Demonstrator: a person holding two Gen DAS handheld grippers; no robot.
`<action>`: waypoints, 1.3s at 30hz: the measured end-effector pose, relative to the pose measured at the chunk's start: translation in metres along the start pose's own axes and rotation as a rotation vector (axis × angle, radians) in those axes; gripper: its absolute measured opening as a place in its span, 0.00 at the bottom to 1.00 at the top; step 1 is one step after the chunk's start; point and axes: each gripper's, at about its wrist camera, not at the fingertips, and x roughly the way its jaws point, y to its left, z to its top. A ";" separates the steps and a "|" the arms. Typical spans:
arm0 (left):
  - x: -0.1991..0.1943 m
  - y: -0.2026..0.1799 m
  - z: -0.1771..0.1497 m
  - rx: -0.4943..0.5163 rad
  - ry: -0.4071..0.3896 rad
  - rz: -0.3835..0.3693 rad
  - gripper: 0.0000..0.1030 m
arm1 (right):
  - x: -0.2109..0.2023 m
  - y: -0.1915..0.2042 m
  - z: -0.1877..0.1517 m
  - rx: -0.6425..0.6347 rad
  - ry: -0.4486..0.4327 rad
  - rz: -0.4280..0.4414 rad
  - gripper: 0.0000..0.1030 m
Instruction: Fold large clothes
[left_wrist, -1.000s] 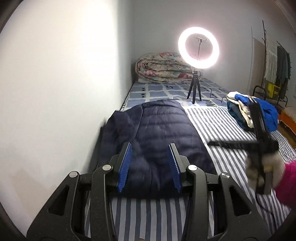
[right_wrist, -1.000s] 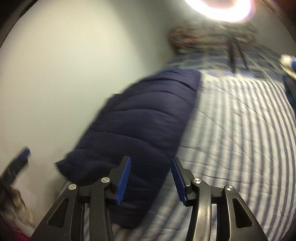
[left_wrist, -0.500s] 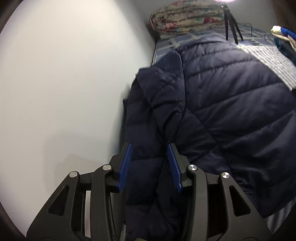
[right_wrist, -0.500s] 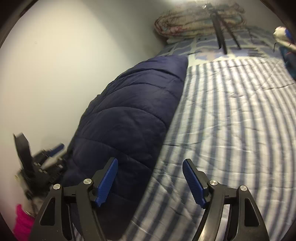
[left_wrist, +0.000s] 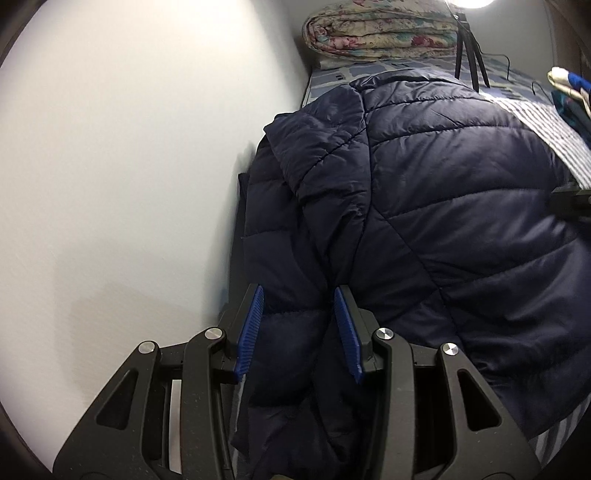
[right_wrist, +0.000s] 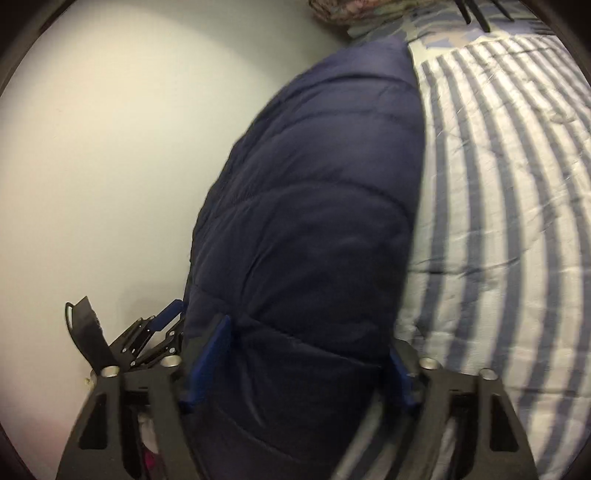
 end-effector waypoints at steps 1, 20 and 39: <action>0.001 0.004 0.000 -0.021 0.009 -0.018 0.40 | 0.002 0.003 0.001 -0.003 -0.001 -0.018 0.58; -0.042 -0.005 -0.019 -0.191 0.138 -0.354 0.40 | -0.043 0.045 0.001 -0.109 0.091 -0.257 0.21; -0.180 -0.162 -0.041 0.121 0.158 -0.574 0.40 | -0.160 0.000 -0.060 -0.194 0.173 -0.505 0.35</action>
